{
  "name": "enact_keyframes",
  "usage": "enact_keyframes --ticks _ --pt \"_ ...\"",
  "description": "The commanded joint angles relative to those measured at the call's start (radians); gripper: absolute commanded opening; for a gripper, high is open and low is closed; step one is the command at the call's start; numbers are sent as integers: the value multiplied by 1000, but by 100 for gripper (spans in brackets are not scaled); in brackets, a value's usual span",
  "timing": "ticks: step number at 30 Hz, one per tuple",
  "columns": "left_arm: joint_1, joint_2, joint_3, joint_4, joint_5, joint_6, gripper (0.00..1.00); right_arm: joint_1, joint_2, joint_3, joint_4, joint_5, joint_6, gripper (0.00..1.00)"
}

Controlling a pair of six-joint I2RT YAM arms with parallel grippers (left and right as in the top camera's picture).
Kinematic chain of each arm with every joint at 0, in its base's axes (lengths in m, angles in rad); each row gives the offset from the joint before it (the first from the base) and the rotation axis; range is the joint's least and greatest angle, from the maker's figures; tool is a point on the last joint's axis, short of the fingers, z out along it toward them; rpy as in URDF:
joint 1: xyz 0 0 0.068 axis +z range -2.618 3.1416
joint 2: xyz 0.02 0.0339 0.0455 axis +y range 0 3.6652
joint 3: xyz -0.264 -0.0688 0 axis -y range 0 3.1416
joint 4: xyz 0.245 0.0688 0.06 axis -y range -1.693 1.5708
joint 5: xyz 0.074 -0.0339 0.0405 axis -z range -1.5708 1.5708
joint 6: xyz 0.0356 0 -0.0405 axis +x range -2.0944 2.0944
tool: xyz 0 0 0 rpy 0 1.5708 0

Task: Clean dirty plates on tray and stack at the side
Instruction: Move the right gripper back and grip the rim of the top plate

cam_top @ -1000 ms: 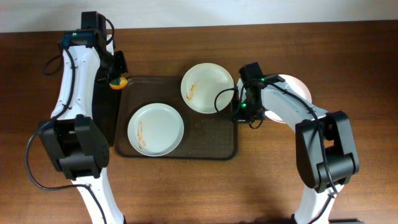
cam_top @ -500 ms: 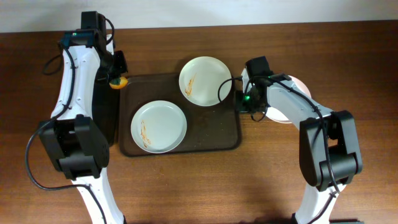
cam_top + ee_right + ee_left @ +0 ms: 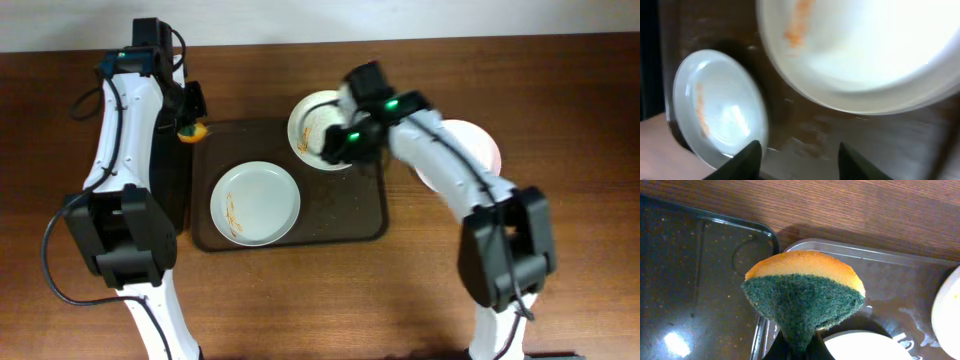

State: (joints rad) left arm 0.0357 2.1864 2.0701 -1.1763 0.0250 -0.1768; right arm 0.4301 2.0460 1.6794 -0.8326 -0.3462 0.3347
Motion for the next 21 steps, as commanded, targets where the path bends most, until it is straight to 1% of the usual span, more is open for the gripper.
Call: enact_keyframes --ticks 1,4,6,9,13,14,16,17,18,19,21 --pt "-14 7 8 2 -3 6 1 85 92 8 19 -8 85 48" --pt "-14 7 8 2 -3 6 1 121 137 8 19 3 95 48" --pt "-14 7 8 2 -3 6 1 133 164 8 23 21 128 48" --pt "-14 7 8 2 -3 6 1 132 198 8 51 -16 158 47" --pt "-14 7 8 2 -3 6 1 145 202 8 106 -24 215 34" --pt "-14 7 8 2 -3 6 1 155 203 8 121 -12 234 33" --pt "-14 7 4 1 -3 6 1 174 206 8 135 26 258 29" --pt "-14 7 -2 2 -3 6 1 188 211 8 134 86 295 27" --pt "-14 7 -10 -3 -3 6 1 200 219 8 135 124 332 21" --pt "-14 8 -14 -5 -3 6 1 201 224 8 136 127 341 17" --pt "-14 8 -25 -7 -3 6 1 201 229 8 137 127 361 4"
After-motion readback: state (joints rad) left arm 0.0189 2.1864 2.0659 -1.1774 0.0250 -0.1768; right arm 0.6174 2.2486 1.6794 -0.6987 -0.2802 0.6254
